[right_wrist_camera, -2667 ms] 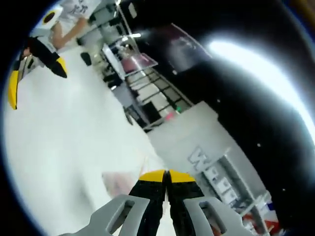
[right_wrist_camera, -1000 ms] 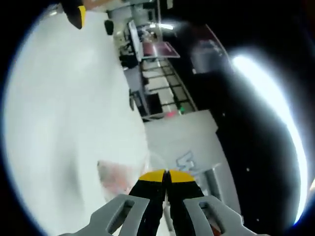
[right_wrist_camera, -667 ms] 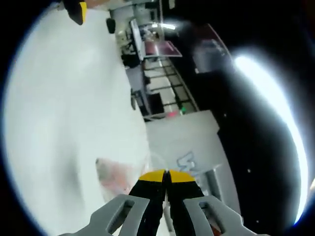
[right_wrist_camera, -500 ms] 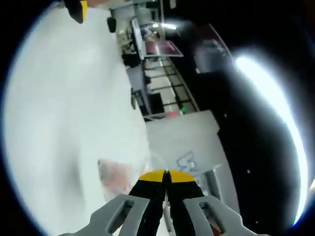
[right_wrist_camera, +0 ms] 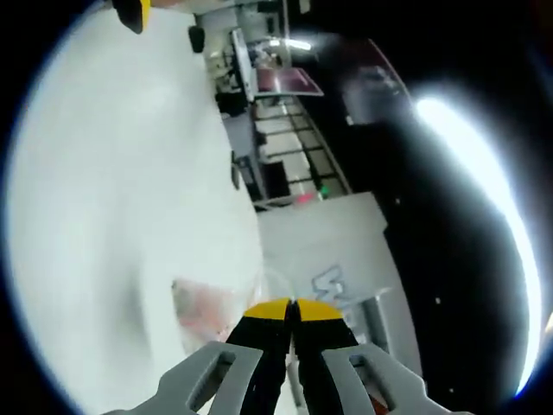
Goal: Open the resealable bag by pulling the two sides of the seal apart until the entire bag opening is separated and visibly accessible.
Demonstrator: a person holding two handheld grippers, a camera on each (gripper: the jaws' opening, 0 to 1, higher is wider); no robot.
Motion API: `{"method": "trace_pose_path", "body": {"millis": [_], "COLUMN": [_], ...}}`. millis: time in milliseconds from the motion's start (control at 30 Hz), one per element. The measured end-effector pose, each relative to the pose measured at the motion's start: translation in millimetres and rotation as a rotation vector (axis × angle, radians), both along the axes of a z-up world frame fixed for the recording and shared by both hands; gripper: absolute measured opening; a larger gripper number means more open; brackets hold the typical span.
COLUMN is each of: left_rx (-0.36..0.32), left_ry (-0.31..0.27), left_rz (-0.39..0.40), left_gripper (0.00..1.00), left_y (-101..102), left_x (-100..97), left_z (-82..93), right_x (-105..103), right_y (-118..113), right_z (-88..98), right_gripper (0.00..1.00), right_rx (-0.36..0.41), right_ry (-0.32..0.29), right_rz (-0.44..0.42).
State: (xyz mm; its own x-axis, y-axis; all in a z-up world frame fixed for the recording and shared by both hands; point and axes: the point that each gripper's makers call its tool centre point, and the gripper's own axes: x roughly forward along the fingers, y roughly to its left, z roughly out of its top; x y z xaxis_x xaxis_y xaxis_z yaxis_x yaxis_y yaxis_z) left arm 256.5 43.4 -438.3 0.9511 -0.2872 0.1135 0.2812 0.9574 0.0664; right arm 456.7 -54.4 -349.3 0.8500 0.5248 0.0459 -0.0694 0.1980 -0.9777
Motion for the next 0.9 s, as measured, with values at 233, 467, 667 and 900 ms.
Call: {"method": "trace_pose_path", "body": {"millis": [233, 467, 667, 900], "left_rx": [-0.003, -0.006, -0.009, -0.01], "left_ry": [0.003, 0.002, 0.002, 0.005], "left_rz": [0.003, 0.004, 0.007, 0.006], "left_gripper": [0.85, 0.85, 0.85, 0.85], "left_y": [2.1, 3.1, 5.1, 4.4], "left_x": [0.8, 0.7, 0.5, 0.8], "left_z": [-1.5, -1.9, -1.8, -3.2], "right_x": [5.0, 10.1, 14.4, 22.5], "right_y": [0.4, 2.3, 2.5, 1.0], "right_z": [-0.9, -1.4, -1.3, -3.0], "right_gripper": [0.0, 0.0, 0.0, 0.0], "right_rx": [0.001, -0.006, -0.01, -0.013], "right_ry": [0.005, 0.002, 0.004, 0.012], "right_rz": [-0.006, -0.012, -0.017, -0.027]}}
